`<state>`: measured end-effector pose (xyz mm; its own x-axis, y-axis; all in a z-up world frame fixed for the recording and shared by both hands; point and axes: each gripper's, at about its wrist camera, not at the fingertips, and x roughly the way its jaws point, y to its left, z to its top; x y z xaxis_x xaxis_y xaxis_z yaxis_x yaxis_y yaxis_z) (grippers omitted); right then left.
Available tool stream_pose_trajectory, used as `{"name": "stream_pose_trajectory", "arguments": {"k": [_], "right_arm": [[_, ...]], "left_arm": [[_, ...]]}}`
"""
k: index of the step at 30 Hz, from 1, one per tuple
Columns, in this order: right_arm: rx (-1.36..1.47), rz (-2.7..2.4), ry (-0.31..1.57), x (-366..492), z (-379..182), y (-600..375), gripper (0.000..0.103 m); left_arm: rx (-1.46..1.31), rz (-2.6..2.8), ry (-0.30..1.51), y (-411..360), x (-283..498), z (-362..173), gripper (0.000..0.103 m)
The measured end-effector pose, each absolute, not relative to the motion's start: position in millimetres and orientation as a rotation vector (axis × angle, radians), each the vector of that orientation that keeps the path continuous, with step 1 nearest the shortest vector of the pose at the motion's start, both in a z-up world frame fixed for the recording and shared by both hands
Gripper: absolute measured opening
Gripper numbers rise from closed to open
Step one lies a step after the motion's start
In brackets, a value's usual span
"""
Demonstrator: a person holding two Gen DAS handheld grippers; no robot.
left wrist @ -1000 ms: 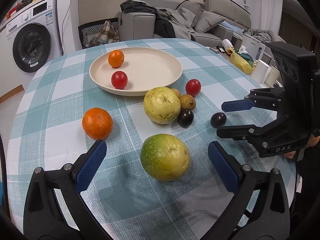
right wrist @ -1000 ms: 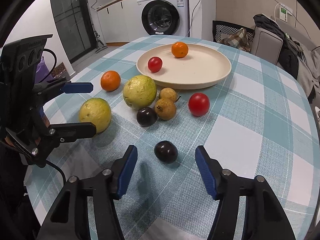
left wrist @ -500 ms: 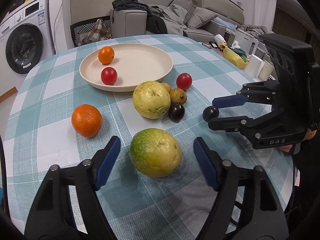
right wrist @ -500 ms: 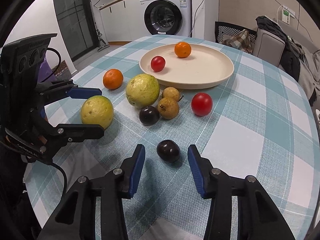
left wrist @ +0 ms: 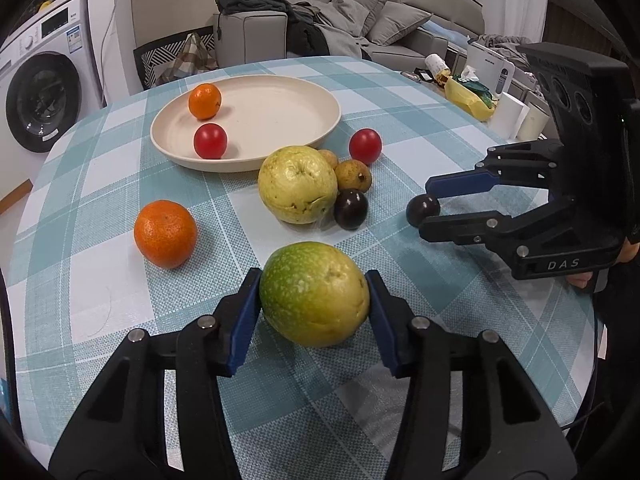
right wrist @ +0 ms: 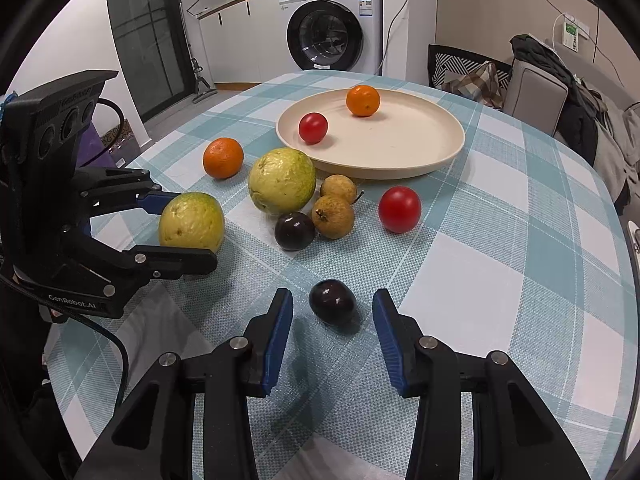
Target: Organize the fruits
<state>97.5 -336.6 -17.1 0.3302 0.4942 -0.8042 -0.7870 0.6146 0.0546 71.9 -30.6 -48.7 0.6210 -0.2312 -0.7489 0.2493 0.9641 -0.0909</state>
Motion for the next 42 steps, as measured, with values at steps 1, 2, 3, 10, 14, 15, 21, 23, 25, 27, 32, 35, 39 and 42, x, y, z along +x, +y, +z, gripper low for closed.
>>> {"name": "stream_pose_trajectory", "arguments": {"k": [1, 2, 3, 10, 14, 15, 21, 23, 25, 27, 32, 35, 39, 42], "right_arm": [[-0.378, 0.864, 0.894, 97.5, -17.0, -336.8, 0.044], [-0.378, 0.865, 0.894, 97.5, -17.0, -336.8, 0.044], [-0.378, 0.864, 0.893, 97.5, -17.0, -336.8, 0.044], [-0.379, 0.859, 0.895, 98.1, -17.1, -337.9, 0.043], [-0.387, 0.856, 0.897, 97.7, -18.6, -336.7, 0.038], [-0.39, 0.857, 0.897, 97.3, -19.1, -336.0, 0.037], [-0.408, 0.853, 0.889, 94.9, -21.5, -334.2, 0.026], [-0.41, 0.854, 0.888, 94.3, -21.4, -334.3, 0.026], [-0.407, 0.856, 0.887, 94.2, -21.0, -334.4, 0.026], [-0.406, 0.857, 0.883, 93.7, -20.2, -334.4, 0.026], [-0.394, 0.857, 0.875, 94.6, -17.5, -335.6, 0.026], [-0.384, 0.855, 0.871, 95.8, -16.0, -336.5, 0.026], [-0.367, 0.857, 0.858, 97.0, -12.8, -337.3, 0.026], [-0.353, 0.861, 0.845, 96.9, -10.3, -337.6, 0.026]], "left_arm": [[0.024, -0.276, 0.857, -30.8, 71.9, -48.8, 0.048], [0.022, -0.277, 0.858, -30.6, 72.1, -48.9, 0.048], [0.019, -0.278, 0.858, -30.2, 72.2, -48.9, 0.048], [0.019, -0.278, 0.858, -30.7, 72.2, -48.9, 0.048], [0.012, -0.275, 0.858, -30.5, 72.8, -49.3, 0.048], [0.009, -0.277, 0.859, -30.5, 72.8, -49.4, 0.048], [0.007, -0.275, 0.859, -30.1, 72.6, -49.2, 0.048], [0.007, -0.273, 0.859, -30.3, 72.7, -49.2, 0.048], [0.005, -0.271, 0.858, -29.6, 72.7, -48.9, 0.048], [0.003, -0.269, 0.857, -29.1, 72.5, -48.8, 0.048], [-0.004, -0.263, 0.849, -28.1, 71.5, -47.1, 0.048], [-0.011, -0.252, 0.84, -26.3, 70.9, -45.4, 0.048], [-0.025, -0.231, 0.82, -22.5, 70.7, -41.7, 0.048], [-0.04, -0.214, 0.806, -17.6, 71.6, -39.1, 0.048]]}}
